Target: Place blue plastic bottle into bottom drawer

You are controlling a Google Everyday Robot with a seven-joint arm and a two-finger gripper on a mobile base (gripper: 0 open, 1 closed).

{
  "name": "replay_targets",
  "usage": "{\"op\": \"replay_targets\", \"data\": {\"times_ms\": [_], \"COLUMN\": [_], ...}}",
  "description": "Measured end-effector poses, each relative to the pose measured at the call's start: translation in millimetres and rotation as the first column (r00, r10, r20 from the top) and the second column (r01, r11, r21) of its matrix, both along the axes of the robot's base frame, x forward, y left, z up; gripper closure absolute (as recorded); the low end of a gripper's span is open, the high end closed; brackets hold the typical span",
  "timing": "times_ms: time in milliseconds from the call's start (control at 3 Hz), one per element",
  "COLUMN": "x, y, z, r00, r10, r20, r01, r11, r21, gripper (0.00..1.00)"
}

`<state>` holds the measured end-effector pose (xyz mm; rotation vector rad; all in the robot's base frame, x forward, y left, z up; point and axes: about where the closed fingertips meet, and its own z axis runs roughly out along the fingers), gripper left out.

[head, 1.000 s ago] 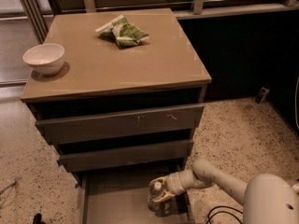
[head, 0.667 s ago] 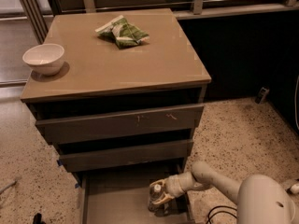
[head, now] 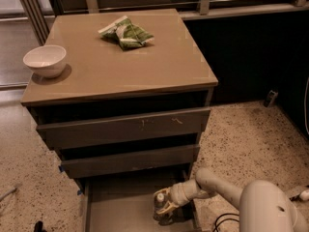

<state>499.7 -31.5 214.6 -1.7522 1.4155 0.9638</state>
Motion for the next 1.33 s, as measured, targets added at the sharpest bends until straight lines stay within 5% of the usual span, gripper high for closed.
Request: {"op": "replay_targets", "data": {"times_ms": [333,1333], "x": [0.0,-0.1], "y": [0.0,0.1], "z": [0.3,0.2], "r00": [1.0000,1.0000], "r10": [0.000,0.000], "r20": [0.000,0.000], "r01": [0.000,0.000], "r11": [1.000,1.000], "r21": [0.000,0.000], "gripper": [0.85,0.15]}}
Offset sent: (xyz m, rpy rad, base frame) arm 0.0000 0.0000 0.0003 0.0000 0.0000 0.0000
